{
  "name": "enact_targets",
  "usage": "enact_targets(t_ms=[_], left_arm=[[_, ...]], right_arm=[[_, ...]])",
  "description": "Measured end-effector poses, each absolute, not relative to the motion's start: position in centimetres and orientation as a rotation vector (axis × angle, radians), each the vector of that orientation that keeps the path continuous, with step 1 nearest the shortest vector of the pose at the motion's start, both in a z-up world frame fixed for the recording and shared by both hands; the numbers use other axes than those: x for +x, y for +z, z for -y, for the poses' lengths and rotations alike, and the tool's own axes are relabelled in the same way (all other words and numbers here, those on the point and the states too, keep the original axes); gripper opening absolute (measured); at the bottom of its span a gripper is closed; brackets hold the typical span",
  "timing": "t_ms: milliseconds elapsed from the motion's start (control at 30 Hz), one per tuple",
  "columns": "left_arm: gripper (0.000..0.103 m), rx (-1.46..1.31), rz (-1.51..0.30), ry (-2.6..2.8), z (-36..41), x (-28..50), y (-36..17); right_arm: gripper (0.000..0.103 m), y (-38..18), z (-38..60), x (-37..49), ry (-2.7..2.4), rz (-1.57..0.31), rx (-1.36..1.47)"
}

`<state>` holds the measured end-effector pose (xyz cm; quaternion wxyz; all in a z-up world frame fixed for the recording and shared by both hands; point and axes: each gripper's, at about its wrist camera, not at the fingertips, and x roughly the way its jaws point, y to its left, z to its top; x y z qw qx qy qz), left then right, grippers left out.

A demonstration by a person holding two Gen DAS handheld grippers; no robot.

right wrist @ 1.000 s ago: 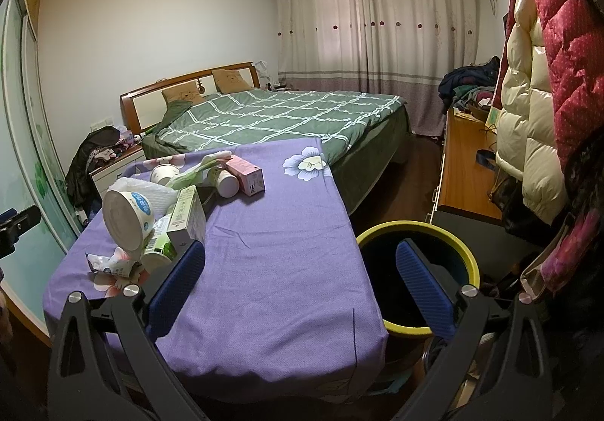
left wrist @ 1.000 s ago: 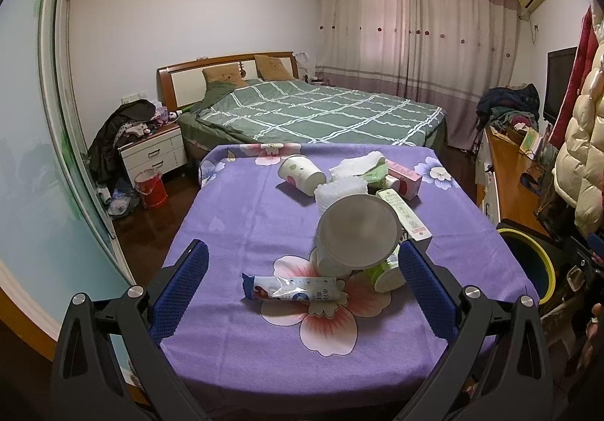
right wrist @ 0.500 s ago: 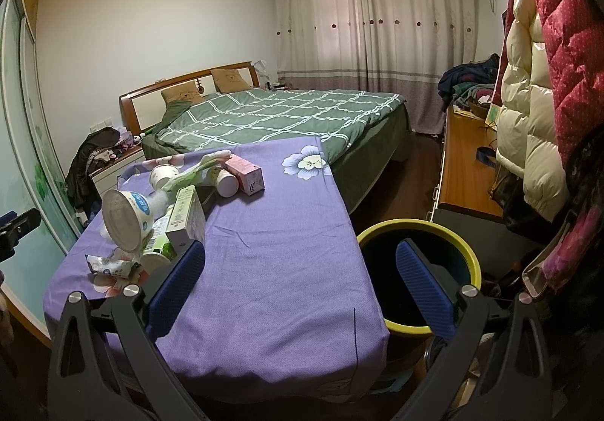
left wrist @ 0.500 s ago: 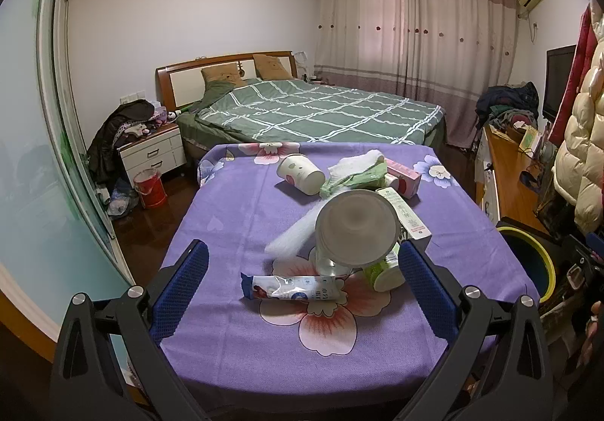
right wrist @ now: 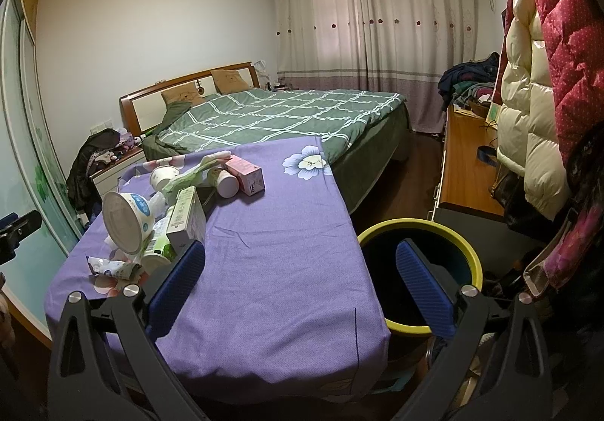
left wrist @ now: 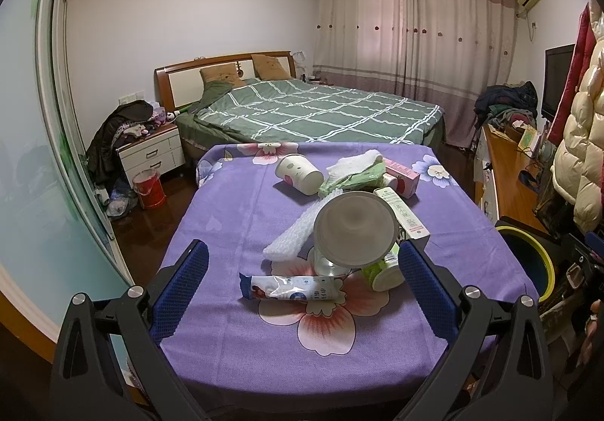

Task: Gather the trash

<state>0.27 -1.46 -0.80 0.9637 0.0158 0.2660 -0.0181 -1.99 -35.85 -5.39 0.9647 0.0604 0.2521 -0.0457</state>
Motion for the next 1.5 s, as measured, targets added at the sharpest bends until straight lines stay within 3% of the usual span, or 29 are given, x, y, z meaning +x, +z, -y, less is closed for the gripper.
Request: enact_targets(t_ms=[800, 1500], left_arm=[[0.099, 0.026, -0.561, -0.032, 0.9, 2.4, -1.8], [0.099, -0.006, -0.594, 0.019, -2.2, 10.4, -3.2]], right_arm=[[0.097, -5.5, 35.0, -0.6, -0.088, -0.533, 0.12], [0.097, -6.0, 30.6, 11.9, 0.052, -0.589, 0.117]])
